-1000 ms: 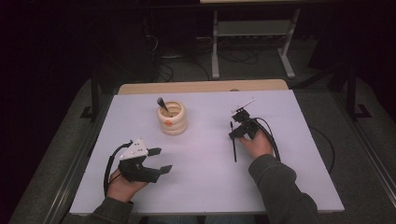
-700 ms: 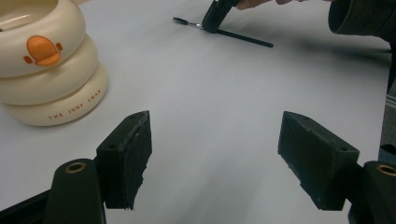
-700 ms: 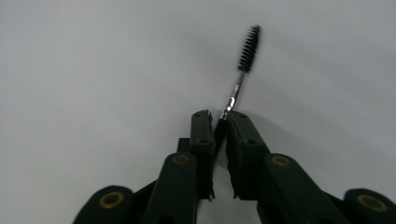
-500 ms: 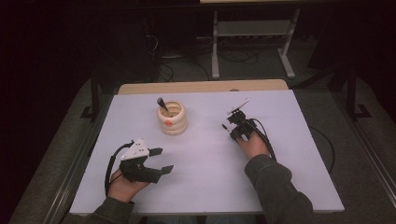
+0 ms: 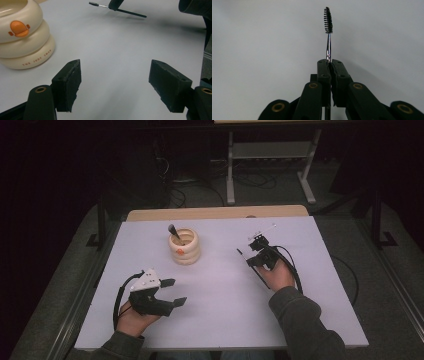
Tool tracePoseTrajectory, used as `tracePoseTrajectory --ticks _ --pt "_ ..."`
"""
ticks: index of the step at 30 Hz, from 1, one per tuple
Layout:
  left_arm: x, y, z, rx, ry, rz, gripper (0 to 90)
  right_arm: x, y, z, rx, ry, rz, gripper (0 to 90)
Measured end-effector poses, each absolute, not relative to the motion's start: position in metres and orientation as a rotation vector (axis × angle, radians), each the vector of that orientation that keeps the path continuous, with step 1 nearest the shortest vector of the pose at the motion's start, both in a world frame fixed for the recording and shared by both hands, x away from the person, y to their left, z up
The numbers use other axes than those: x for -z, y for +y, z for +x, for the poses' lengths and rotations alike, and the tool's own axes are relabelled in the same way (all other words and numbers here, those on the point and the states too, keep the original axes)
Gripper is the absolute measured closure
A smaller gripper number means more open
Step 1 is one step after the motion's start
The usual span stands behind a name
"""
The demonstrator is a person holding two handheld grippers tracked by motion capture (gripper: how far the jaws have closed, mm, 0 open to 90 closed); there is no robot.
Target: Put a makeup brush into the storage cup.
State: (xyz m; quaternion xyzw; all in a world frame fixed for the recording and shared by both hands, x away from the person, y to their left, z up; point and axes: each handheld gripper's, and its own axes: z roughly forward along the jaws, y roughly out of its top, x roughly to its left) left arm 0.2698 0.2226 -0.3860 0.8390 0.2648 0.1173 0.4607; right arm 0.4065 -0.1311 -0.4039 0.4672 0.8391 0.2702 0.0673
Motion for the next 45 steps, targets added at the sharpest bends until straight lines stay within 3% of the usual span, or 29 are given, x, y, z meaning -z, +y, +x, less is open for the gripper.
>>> tracePoseTrajectory --ticks 16,30,45 --pt "0.379 0.198 0.271 -0.195 0.577 2.061 30.0 0.365 -0.126 0.362 -1.255 2.551 1.211 85.0" --pt "0.362 0.172 0.28 -0.087 0.494 2.047 48.8 0.334 -0.084 0.33 -1.53 2.559 0.919 85.0" --pt "0.369 0.159 0.29 0.039 0.561 1.949 60.3 0.332 -0.056 0.314 -1.623 2.555 0.782 85.0"
